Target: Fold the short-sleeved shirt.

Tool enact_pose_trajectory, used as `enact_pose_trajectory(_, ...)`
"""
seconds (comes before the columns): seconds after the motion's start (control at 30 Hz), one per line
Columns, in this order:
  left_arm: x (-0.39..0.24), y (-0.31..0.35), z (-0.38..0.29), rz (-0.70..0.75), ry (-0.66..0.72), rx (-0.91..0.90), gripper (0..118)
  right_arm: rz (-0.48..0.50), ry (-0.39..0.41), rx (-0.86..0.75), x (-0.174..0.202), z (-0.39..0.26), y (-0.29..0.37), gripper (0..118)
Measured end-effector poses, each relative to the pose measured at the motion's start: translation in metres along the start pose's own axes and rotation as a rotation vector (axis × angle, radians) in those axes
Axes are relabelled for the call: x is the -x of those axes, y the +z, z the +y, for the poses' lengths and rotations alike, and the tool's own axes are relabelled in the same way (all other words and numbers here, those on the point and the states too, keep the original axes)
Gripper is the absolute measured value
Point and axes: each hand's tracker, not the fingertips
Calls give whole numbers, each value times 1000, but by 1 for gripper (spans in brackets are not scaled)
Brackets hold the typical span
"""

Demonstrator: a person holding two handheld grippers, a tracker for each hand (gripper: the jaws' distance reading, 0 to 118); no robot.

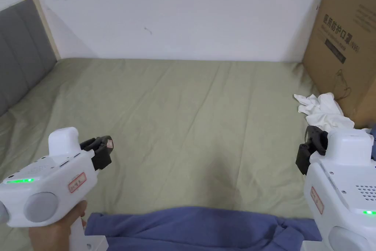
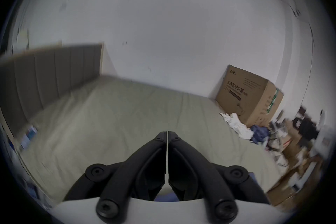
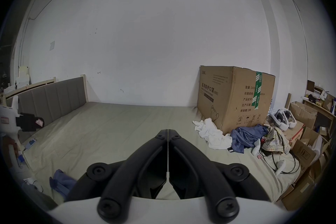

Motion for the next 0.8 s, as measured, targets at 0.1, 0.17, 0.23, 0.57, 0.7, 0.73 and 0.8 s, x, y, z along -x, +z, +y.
enact_pose_trajectory(0.1, 42, -7, -11, -97, 139, 132, 4, 0, 2, 15, 0, -3, -2, 3)
enact_pose_trajectory(0.17, 69, -12, -23, -121, 198, 214, 4, 0, 0, 27, 1, -5, -5, 3)
enact_pose_trajectory(0.23, 90, -13, -34, -135, 246, 271, 4, -1, 0, 39, 3, -7, -7, 3)
enact_pose_trajectory(0.57, 174, -38, -86, -71, 324, 562, 33, 12, 30, 117, 22, -22, -24, 3)
enact_pose_trajectory(0.7, 163, -36, -103, -37, 272, 589, 86, 20, 37, 147, 31, -29, -30, 3)
enact_pose_trajectory(0.73, 171, -43, -111, -33, 256, 590, 86, 21, 40, 155, 33, -31, -31, 3)
enact_pose_trajectory(0.8, 175, -48, -116, -45, 243, 600, 88, 23, 42, 170, 36, -32, -32, 3)
